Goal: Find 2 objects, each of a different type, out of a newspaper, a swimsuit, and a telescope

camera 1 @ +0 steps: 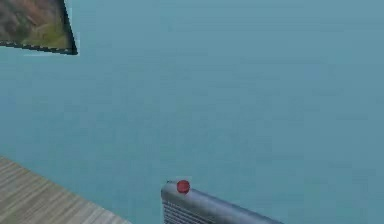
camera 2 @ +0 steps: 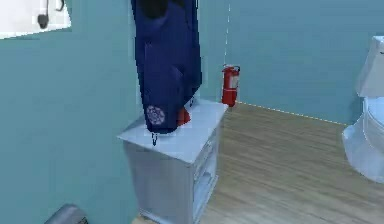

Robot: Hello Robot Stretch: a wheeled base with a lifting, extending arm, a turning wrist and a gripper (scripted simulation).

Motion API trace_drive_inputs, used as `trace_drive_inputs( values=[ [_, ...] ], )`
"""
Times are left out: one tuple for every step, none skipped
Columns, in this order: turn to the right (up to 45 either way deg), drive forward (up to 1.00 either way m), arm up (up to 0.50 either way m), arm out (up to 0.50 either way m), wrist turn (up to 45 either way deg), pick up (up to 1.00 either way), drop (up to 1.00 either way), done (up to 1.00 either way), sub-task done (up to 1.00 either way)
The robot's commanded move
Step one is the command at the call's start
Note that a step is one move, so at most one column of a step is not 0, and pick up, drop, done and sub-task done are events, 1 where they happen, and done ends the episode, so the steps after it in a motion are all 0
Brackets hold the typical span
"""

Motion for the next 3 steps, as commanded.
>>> trace_drive_inputs(
  values=[
    [-45.0, 0.00, 0.00, 0.00, 0.0, 0.00, 0.00, 0.00, 0.00],
    [-21.0, 0.00, 0.00, 0.00, 0.0, 0.00, 0.00, 0.00, 0.00],
    [0.0, 1.00, 0.00, 0.00, 0.0, 0.00, 0.00, 0.00, 0.00]
  ],
)
